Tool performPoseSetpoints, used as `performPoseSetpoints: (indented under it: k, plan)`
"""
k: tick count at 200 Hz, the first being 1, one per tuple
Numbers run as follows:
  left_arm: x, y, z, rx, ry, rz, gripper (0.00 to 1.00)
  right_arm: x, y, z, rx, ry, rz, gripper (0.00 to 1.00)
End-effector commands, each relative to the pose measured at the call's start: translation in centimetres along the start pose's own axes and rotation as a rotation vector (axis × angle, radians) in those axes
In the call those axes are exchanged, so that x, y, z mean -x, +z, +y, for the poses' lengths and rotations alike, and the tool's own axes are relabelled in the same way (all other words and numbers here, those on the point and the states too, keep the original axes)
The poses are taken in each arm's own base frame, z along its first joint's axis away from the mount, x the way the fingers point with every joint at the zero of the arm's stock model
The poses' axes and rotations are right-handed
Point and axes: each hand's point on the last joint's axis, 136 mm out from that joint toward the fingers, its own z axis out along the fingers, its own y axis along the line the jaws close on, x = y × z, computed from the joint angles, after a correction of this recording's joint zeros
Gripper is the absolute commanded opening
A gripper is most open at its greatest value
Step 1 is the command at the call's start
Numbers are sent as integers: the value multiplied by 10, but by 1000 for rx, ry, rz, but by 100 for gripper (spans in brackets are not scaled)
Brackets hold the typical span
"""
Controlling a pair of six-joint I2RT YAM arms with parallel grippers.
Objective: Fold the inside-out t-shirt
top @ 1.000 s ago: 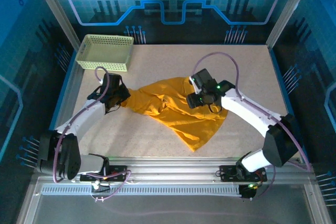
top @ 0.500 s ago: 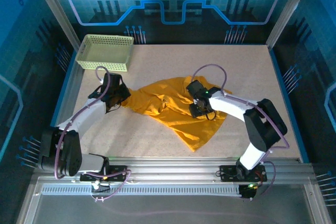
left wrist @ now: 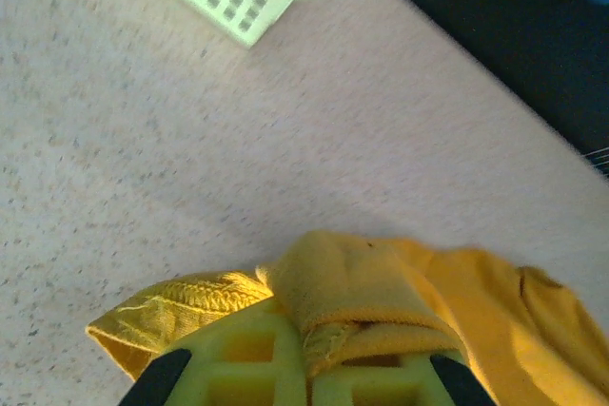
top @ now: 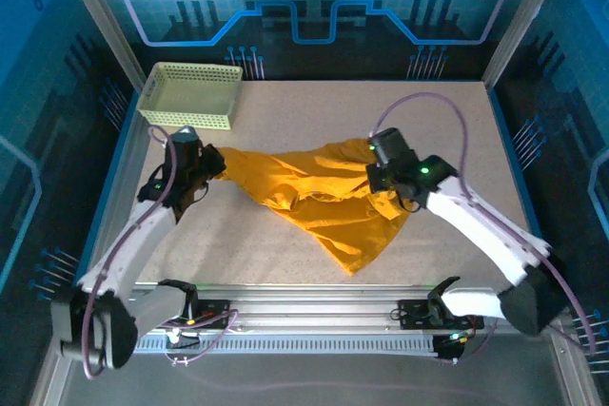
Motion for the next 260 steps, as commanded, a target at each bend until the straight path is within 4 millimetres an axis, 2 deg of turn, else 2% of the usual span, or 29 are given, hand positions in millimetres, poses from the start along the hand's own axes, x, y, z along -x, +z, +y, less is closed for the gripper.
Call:
performPoseSetpoints:
  k: [1,24,34,43,51,62,85,97,107,123,136,154,175,194,228,260]
  plan:
    - [28,-42,-15,-88,-20,-128,0,2,-45,-14,18,-23,-11,0]
    - [48,-84,-23,-146,-23,-254,0,16,-79,-11,88,-38,-71,0]
    - [55,-93,-21,-137,-24,-299,0,22,-83,-9,106,-51,-85,0]
    - [59,-91,-15,-86,-20,-302,0,27,-78,-8,108,-50,-82,0]
    - [60,-83,-10,-28,-12,-277,0,31,-64,-3,118,-50,-60,0]
    - [56,-61,-6,40,0,-206,0,35,-40,4,129,-46,-18,0]
    - [24,1,-1,105,10,14,0,37,28,19,165,-10,108,2]
    - [7,26,6,134,5,106,0,35,64,19,140,3,177,15]
    - [-4,38,21,202,-22,153,0,31,89,16,98,1,233,35]
    - [-12,50,34,229,-57,185,0,26,111,5,15,-12,276,51]
    - [-12,49,39,231,-65,173,0,25,109,2,9,-20,265,57]
    - [-8,46,43,245,-54,152,0,18,91,8,78,-9,223,63]
    - [-7,46,46,255,-51,143,0,-8,76,13,136,28,241,65]
    - [-9,49,47,254,-56,147,0,-35,71,16,168,83,280,65]
    - [-9,51,47,251,-59,144,0,-68,82,29,210,170,335,65]
    - [-10,50,47,244,-62,148,0,-71,99,37,233,206,344,60]
